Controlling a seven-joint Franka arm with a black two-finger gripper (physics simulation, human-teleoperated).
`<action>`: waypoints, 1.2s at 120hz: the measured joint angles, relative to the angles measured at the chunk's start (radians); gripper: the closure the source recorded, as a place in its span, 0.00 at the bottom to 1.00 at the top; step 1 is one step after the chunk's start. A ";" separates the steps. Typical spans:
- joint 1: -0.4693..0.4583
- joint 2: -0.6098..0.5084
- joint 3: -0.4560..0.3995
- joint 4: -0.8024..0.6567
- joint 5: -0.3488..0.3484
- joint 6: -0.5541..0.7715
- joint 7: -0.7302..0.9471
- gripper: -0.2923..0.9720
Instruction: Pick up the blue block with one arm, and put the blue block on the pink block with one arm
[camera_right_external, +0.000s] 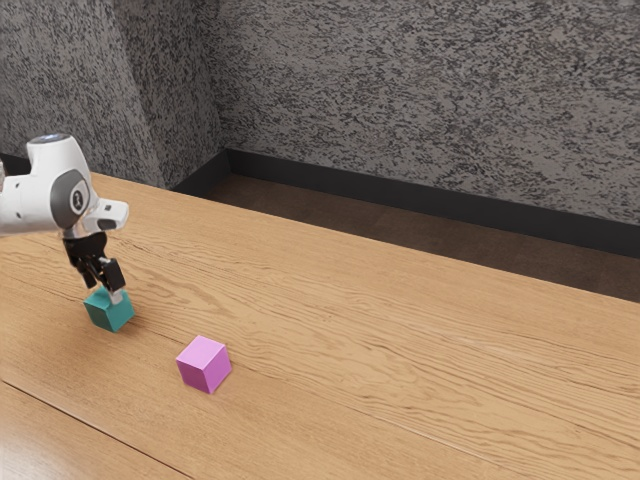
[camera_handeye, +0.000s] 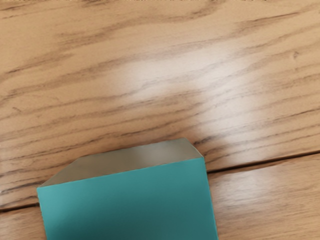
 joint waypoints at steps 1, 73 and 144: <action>0.000 0.001 0.000 0.001 -0.001 -0.001 0.002 0.23; 0.006 0.047 -0.001 0.010 -0.050 -0.009 0.070 0.23; 0.006 0.077 0.000 0.010 -0.069 0.005 0.007 0.23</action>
